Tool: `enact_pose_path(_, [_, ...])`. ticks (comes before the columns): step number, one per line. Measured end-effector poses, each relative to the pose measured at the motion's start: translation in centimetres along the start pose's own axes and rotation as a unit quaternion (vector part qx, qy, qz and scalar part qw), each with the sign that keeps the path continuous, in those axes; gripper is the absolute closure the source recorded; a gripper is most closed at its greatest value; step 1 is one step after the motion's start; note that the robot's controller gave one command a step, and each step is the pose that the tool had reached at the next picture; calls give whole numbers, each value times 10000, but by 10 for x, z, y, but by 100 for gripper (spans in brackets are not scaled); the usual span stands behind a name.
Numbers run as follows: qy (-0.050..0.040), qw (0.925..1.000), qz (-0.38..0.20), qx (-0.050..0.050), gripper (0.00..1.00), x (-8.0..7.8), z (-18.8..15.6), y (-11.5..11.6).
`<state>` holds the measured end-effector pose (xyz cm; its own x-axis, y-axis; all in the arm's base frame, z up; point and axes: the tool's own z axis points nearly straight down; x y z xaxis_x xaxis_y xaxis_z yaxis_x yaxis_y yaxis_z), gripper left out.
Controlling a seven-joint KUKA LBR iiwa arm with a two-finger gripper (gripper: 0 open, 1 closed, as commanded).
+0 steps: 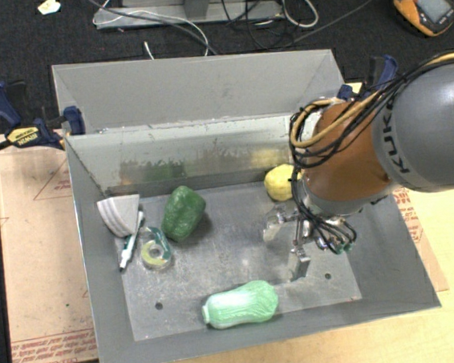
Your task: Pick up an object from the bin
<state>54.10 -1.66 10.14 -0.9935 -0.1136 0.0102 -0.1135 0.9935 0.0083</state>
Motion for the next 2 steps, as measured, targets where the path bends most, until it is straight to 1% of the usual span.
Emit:
enact_pose_path(1, [16, 9749, -2227, -9, 0, 6, 18, 0])
enact_pose_path(2, [6, 9482, -3178, -17, 0, -4, -7, 20])
